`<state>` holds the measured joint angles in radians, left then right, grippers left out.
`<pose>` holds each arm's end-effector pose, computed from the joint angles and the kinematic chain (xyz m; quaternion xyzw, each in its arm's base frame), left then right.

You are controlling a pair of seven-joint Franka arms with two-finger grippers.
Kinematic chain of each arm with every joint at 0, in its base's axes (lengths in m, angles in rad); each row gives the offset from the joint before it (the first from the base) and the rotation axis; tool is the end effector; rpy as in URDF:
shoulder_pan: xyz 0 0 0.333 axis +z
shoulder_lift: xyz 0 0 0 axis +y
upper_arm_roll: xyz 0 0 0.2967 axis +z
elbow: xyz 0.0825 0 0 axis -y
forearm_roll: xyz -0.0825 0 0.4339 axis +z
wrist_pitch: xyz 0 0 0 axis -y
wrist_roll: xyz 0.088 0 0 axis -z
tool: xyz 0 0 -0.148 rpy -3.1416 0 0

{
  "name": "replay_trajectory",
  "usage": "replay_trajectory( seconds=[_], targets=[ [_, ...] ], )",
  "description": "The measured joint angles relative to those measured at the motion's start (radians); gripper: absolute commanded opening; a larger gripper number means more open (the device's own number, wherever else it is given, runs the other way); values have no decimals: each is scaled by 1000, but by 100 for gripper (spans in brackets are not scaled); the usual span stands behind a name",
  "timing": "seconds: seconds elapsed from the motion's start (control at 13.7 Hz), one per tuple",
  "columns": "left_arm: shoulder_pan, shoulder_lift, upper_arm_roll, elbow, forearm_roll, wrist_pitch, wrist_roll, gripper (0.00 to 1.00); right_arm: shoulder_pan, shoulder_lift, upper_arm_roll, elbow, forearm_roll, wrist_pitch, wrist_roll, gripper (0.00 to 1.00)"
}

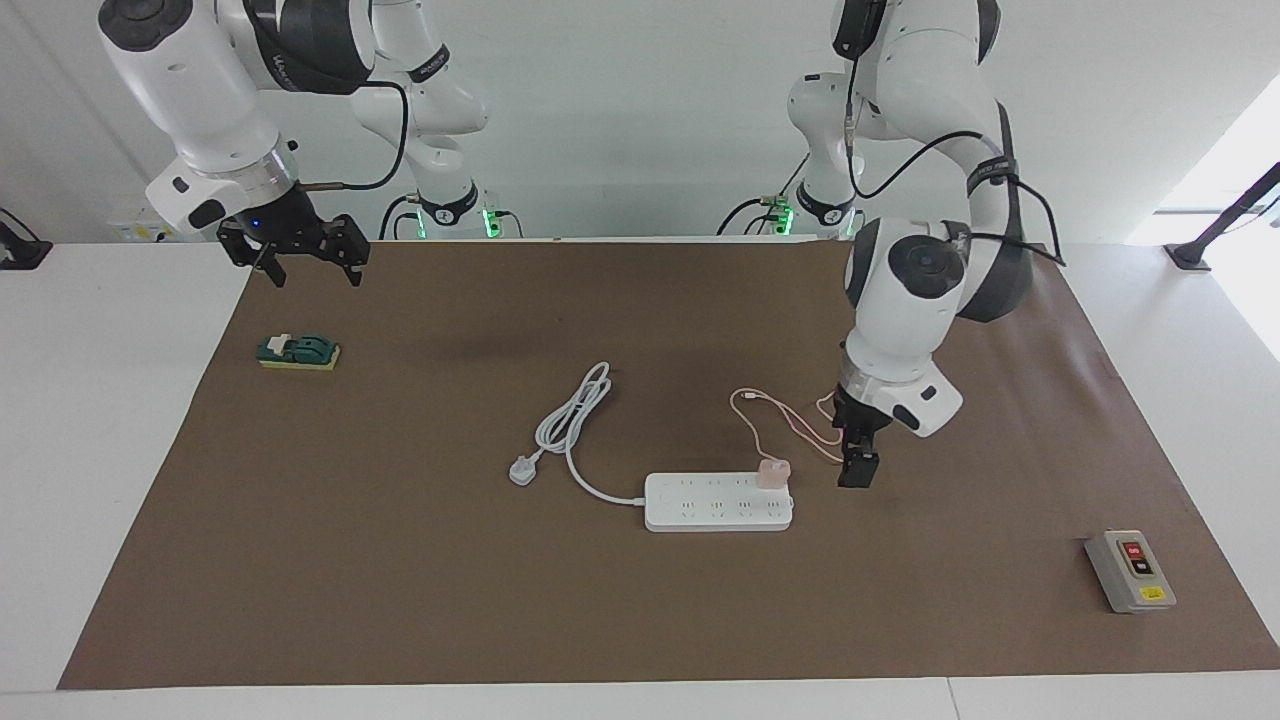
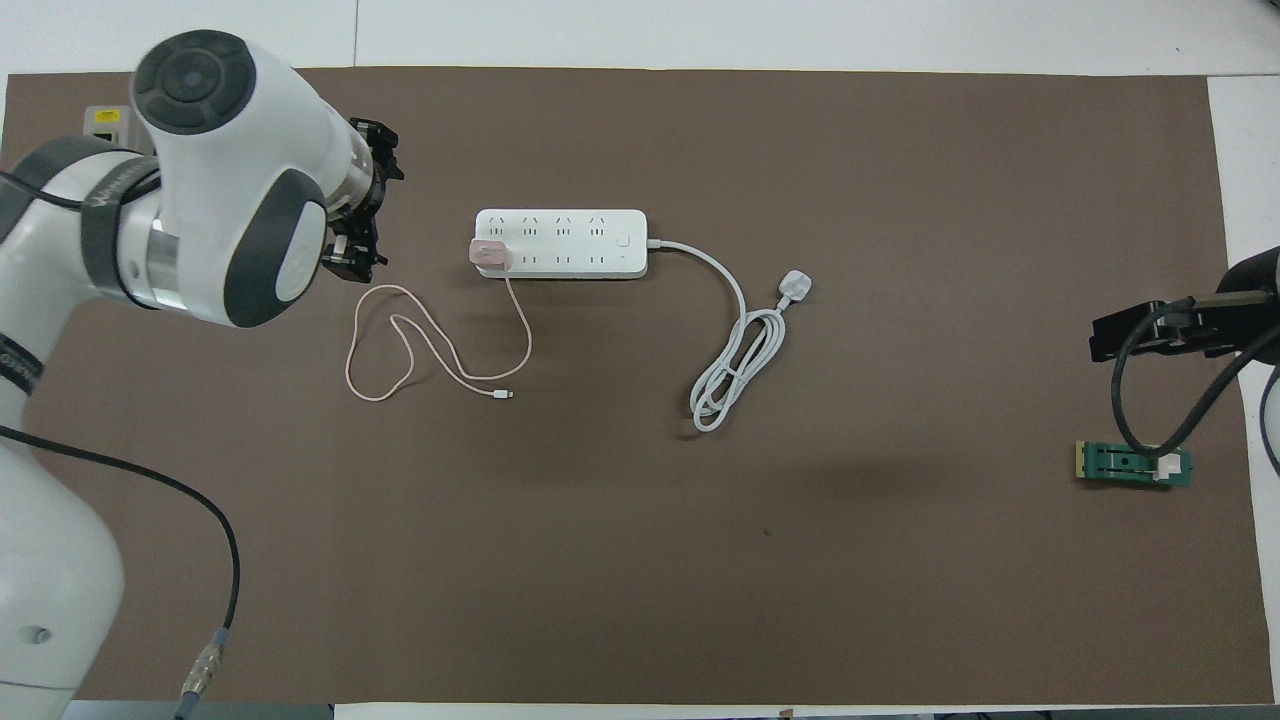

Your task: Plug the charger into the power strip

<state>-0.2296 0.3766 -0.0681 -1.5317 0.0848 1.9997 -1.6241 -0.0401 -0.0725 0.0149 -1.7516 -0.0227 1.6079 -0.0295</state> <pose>0.6957 -0.2001 0.3741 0.7948 0.6046 0.0485 0.0224 0.5781 -0.0177 0.5162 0.9993 0.0029 -0.0359 0.0109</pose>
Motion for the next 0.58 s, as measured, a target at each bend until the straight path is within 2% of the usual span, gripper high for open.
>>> replay_trajectory(
  seconds=[0.29, 0.58],
  targets=[
    [124, -109, 0, 0, -31, -112, 306, 100, 0, 0, 0, 0, 0, 0, 0, 100],
    [222, -174, 5, -2, -37, -189, 661, 100, 0, 0, 0, 0, 0, 0, 0, 100]
  ],
)
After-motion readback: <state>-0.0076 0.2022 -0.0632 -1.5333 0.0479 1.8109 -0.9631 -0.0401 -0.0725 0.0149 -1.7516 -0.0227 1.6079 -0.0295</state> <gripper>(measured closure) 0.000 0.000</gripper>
